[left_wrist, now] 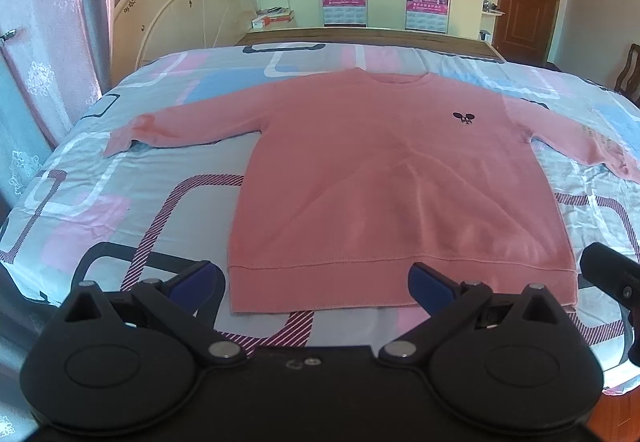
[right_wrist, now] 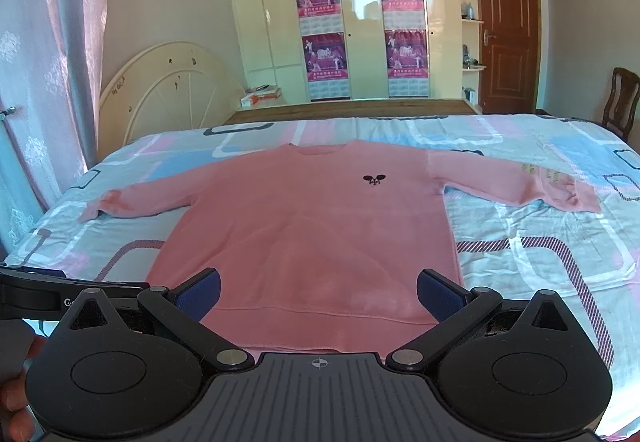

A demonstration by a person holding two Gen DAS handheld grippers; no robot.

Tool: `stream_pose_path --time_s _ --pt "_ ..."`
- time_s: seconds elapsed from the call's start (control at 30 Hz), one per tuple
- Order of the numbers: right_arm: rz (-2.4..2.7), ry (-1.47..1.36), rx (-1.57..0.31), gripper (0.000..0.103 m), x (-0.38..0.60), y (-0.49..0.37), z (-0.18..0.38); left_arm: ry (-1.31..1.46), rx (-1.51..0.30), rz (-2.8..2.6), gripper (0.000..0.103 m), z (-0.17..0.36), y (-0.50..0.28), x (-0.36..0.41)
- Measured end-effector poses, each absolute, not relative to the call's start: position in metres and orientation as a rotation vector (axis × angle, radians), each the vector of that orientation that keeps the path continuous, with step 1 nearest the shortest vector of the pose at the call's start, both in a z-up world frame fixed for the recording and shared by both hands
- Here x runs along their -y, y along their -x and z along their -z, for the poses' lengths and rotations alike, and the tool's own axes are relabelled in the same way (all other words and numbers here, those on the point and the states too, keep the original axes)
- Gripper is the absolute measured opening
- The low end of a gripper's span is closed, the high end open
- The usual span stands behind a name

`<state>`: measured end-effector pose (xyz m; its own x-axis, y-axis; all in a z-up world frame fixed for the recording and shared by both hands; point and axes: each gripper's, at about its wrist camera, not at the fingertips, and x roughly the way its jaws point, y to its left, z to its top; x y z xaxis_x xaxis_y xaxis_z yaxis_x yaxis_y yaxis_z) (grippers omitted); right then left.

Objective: Fold small clothes

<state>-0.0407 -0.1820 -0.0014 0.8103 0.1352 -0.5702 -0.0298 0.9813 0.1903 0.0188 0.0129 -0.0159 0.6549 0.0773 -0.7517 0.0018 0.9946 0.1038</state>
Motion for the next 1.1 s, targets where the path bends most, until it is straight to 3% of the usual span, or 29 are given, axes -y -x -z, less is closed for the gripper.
stream_pose_path --time_s 1.1 --pt "-0.074 -0.191 -0.653 0.103 0.176 -0.001 0.013 -0.126 -0.886 -0.056 0.102 0.026 -0.064 -0.022"
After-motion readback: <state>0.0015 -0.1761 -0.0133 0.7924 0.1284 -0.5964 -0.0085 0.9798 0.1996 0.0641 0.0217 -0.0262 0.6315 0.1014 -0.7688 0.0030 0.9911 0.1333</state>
